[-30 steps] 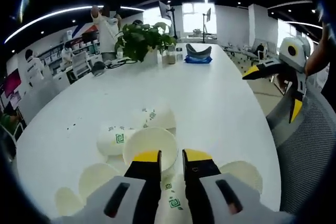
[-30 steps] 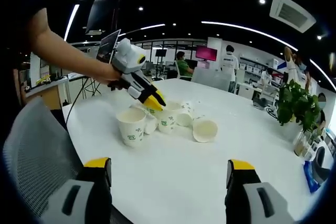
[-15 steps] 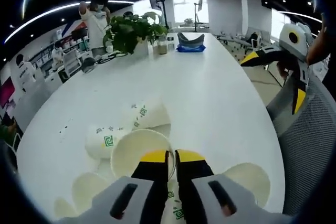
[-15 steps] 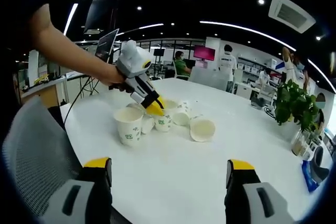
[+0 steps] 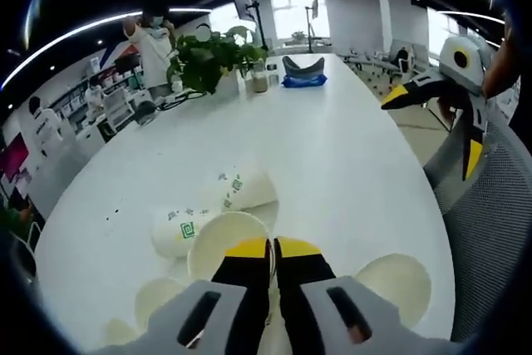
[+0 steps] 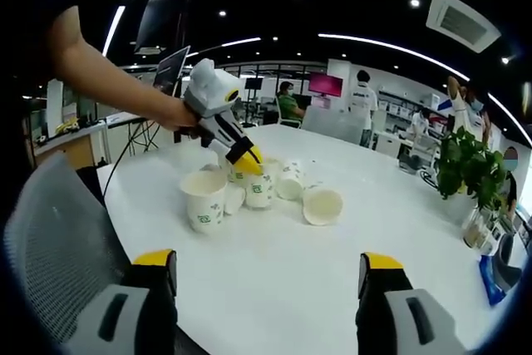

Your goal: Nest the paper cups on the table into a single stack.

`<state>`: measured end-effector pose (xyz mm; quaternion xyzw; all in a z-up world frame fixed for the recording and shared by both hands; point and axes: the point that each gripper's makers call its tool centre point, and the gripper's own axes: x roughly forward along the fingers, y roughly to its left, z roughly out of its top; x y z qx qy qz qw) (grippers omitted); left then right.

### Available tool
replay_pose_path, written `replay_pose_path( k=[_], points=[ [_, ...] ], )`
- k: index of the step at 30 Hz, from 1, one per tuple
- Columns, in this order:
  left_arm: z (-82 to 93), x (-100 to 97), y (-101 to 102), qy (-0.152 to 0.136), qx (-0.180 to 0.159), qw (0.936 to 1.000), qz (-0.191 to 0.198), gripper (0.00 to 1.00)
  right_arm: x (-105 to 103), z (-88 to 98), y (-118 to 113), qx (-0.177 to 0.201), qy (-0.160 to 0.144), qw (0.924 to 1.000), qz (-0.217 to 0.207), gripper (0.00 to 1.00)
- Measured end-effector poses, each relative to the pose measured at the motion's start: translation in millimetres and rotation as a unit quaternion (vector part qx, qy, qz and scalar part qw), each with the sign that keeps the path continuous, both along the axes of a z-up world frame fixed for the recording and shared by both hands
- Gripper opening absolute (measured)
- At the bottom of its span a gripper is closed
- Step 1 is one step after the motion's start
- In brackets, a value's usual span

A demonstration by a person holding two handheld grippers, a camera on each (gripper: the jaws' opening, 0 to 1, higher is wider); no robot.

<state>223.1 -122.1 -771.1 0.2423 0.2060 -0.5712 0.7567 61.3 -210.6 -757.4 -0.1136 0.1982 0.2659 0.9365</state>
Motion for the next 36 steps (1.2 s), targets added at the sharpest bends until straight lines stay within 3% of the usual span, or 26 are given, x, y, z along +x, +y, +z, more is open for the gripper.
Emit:
replay_pose_path(
  k=[20,29,36],
  points=[
    [45.9,-10.7,13,-0.018,-0.019,0.9996,-0.008,0.0,1,0.3,-3,0.003,-0.004,1.0,-0.003,0.93],
    [76.4,-27.1,21,-0.021,-0.024,0.9993,-0.02,0.0,1,2.4,0,0.011,-0.008,0.9999,0.002,0.95],
    [87.8,-36.4,24,-0.023,-0.018,0.9991,-0.031,0.0,1,1.6,0,0.009,-0.008,0.9999,0.004,0.95]
  ],
)
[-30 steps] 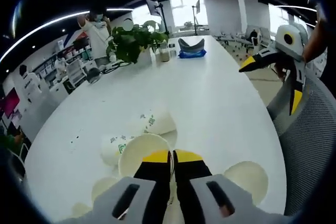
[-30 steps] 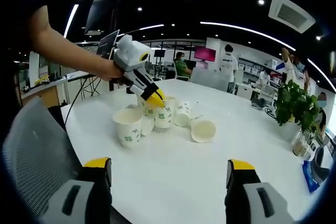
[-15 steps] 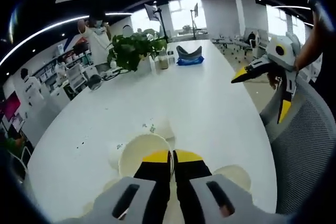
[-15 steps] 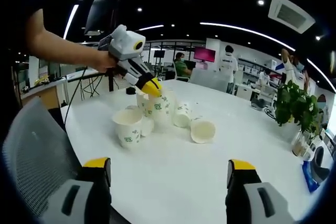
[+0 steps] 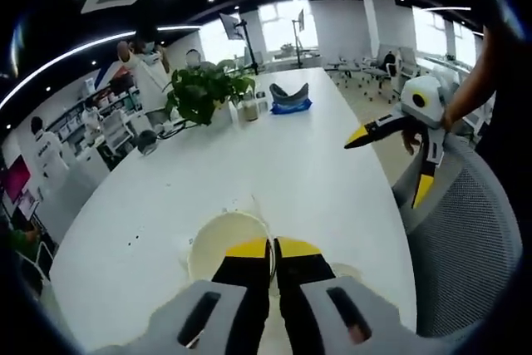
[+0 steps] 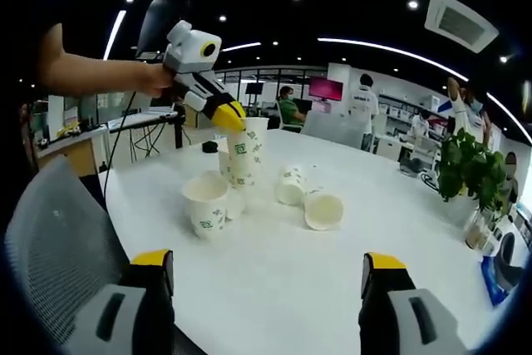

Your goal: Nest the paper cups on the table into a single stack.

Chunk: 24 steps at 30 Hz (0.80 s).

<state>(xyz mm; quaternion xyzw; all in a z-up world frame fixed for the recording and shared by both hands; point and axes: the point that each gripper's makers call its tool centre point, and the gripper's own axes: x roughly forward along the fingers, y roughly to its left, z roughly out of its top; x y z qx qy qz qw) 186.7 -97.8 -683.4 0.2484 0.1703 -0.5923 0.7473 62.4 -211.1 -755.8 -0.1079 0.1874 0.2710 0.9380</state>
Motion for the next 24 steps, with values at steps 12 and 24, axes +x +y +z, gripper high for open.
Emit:
replay_pose_path(
  k=[12,24],
  points=[
    [13.9,-19.7,11,-0.001,0.006,1.0,-0.007,0.0,-1,1.1,2,-0.002,-0.002,1.0,0.002,0.95],
    [12.8,-40.6,17,0.002,0.013,0.9997,-0.018,0.0,-1,0.4,1,-0.004,-0.002,1.0,0.004,0.95]
  ],
)
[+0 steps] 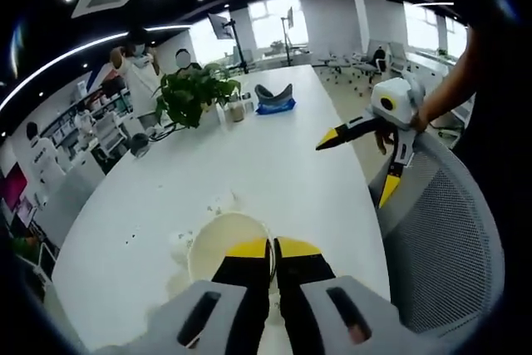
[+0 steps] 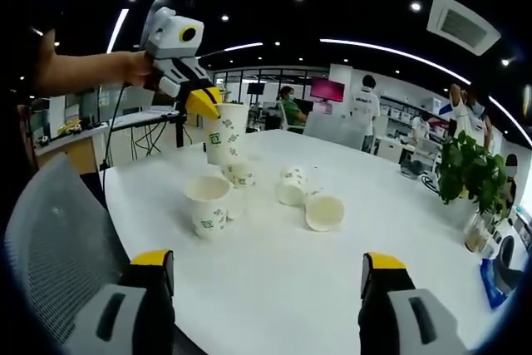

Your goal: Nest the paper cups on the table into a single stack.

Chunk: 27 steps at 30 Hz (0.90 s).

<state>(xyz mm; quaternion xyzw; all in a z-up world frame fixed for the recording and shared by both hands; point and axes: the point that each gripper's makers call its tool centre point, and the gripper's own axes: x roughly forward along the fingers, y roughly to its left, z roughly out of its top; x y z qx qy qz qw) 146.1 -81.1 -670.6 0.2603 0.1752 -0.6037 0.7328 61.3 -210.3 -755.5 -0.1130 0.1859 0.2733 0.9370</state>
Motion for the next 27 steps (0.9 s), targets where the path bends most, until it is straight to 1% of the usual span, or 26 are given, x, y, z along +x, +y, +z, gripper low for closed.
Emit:
replay_pose_path(
  k=[4,8,12,17,20,27],
  points=[
    [-3.4,-4.5,0,0.004,0.002,1.0,-0.002,0.0,0,-0.7,0,-0.002,0.001,1.0,0.002,0.95],
    [-6.8,-13.5,-2,0.0,0.008,0.9999,-0.009,0.0,-1,0.4,2,-0.003,0.001,1.0,0.002,0.95],
    [-13.1,-17.0,-2,0.003,0.013,0.9998,-0.011,0.0,-1,0.3,3,-0.005,0.002,1.0,0.003,0.94],
    [-19.9,-27.4,-6,0.006,0.022,0.9996,-0.017,0.0,-2,0.7,3,-0.006,0.002,1.0,0.003,0.94],
    [-28.1,-28.4,-5,0.009,0.024,0.9994,-0.022,0.0,-2,-0.9,2,-0.008,0.003,1.0,0.004,0.94],
    [-39.4,-31.6,-8,0.009,0.035,0.9991,-0.025,0.0,-2,-2.5,2,-0.011,0.005,0.9999,0.004,0.94]
  ],
)
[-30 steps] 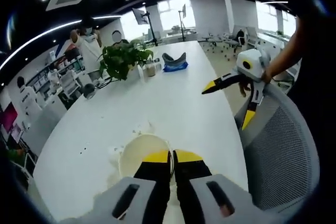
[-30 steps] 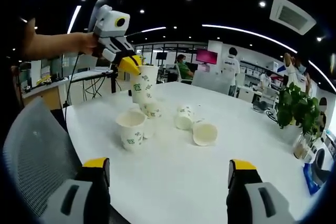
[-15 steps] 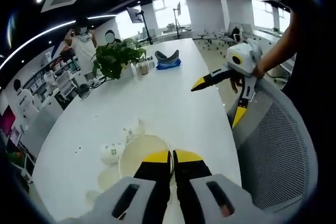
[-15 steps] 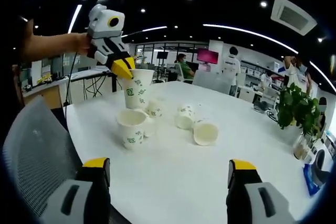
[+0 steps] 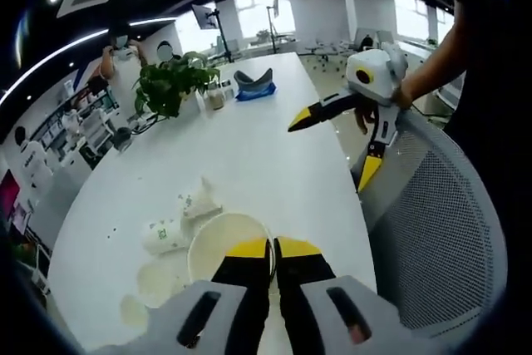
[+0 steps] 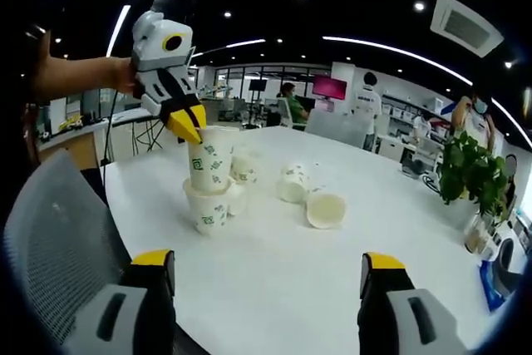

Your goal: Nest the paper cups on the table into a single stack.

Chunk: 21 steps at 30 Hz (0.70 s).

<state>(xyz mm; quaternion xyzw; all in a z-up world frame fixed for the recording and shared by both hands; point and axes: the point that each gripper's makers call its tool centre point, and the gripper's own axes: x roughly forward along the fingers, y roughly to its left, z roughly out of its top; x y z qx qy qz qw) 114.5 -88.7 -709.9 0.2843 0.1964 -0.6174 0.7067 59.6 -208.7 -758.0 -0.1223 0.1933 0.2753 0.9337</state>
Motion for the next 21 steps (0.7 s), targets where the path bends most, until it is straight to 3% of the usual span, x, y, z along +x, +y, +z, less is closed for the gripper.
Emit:
replay_pose_path(
  k=[21],
  points=[
    [-48.5,3.5,-1,0.032,0.013,0.9992,0.02,0.0,1,0.2,-1,0.001,0.0,1.0,-0.004,0.93]
  ],
)
